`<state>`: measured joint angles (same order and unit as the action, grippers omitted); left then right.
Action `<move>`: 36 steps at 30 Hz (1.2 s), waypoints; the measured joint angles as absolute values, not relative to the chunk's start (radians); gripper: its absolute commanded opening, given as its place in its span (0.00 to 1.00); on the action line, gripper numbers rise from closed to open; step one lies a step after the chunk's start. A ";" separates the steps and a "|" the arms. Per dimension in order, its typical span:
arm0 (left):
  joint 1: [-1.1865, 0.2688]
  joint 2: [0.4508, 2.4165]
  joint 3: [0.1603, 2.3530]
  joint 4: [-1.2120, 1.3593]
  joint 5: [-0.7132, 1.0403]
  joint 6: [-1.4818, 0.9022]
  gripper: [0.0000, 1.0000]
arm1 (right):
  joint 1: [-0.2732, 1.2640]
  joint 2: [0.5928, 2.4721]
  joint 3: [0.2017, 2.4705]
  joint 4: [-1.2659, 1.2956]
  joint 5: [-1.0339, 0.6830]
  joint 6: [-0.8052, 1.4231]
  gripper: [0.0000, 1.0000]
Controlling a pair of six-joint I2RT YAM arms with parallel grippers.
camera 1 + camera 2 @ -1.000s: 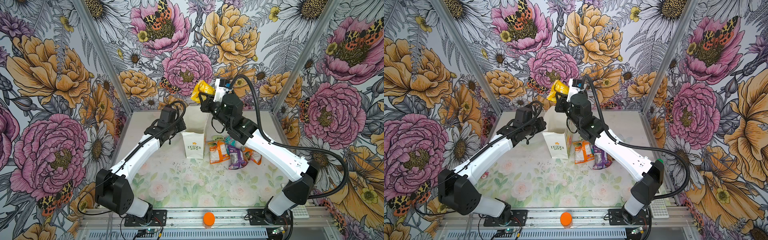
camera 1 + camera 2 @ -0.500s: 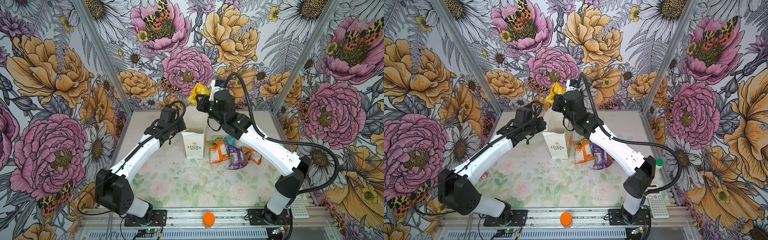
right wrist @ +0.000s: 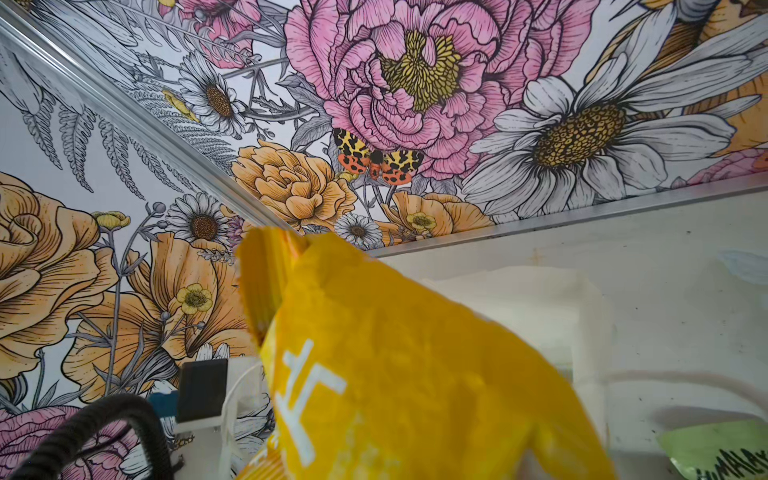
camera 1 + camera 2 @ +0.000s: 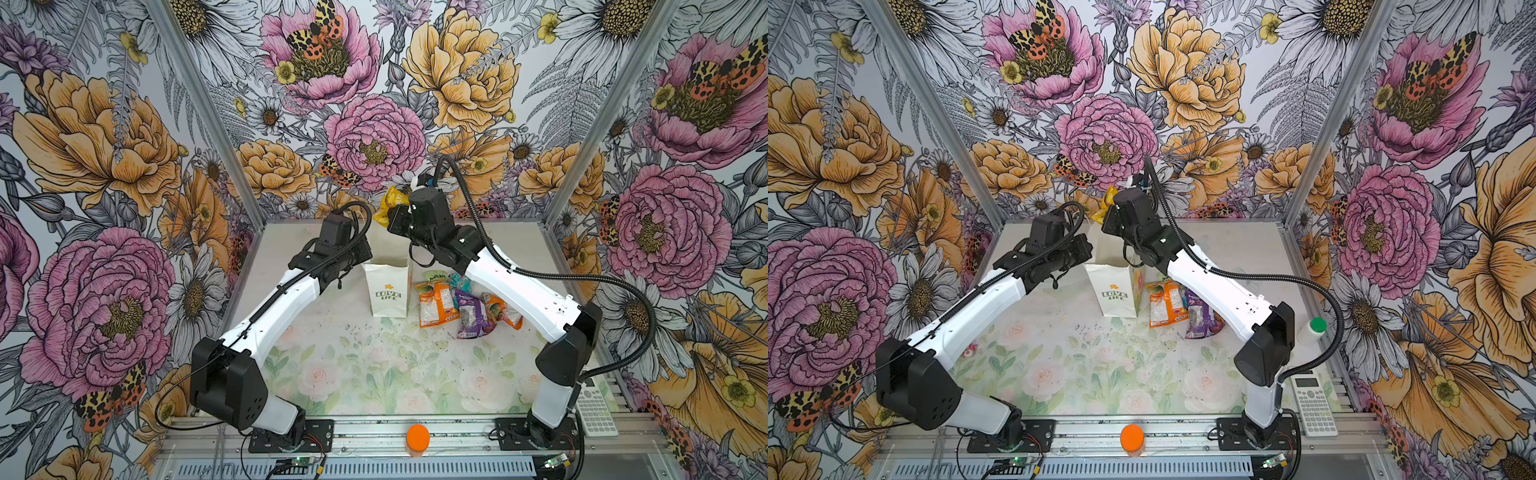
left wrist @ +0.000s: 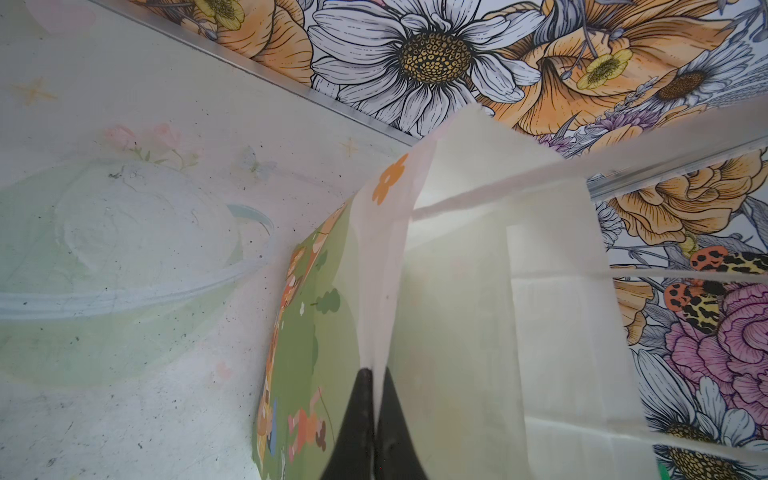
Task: Place the snacks into the paper bag
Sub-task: 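Lower the yellow packet into the bag mouth and open the right gripper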
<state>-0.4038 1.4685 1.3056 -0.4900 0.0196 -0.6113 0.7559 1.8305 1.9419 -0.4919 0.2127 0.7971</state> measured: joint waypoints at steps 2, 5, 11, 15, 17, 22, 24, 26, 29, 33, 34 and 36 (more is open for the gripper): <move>-0.404 1.468 1.306 -0.490 0.020 -0.611 0.00 | 0.756 1.836 1.942 -0.502 0.213 0.800 0.00; -0.404 1.468 1.306 -0.490 0.020 -0.611 0.00 | 0.756 1.845 1.942 -0.517 0.212 0.805 0.00; -0.404 1.468 1.306 -0.490 0.020 -0.611 0.00 | 0.756 1.849 1.942 -0.536 0.213 0.812 0.00; -0.404 1.468 1.306 -0.490 0.020 -0.611 0.00 | 0.756 1.849 1.942 -0.543 0.212 0.812 0.00; -0.404 1.468 1.306 -0.490 0.020 -0.611 0.00 | 0.756 1.849 1.942 -0.543 0.210 0.812 0.00; -0.404 1.468 1.306 -0.490 0.020 -0.611 0.00 | 0.756 1.849 1.941 -0.542 0.205 0.816 0.00; -0.404 1.468 1.306 -0.490 0.020 -0.611 0.00 | 0.756 1.849 1.939 -0.542 0.205 0.819 0.00; -0.404 1.468 1.306 -0.490 0.020 -0.611 0.00 | 0.756 1.849 1.933 -0.543 0.204 0.823 0.00; -0.404 1.468 1.306 -0.490 0.020 -0.611 0.00 | 0.756 1.849 1.919 -0.543 0.198 0.827 0.00; -0.404 1.468 1.306 -0.490 0.020 -0.611 0.00 | 0.756 1.849 1.900 -0.544 0.193 0.835 0.00; -0.404 1.468 1.306 -0.490 0.020 -0.611 0.00 | 0.756 1.849 1.897 -0.546 0.192 0.838 0.01; -0.405 1.468 1.306 -0.490 0.020 -0.611 0.00 | 0.756 1.849 1.893 -0.546 0.189 0.841 0.04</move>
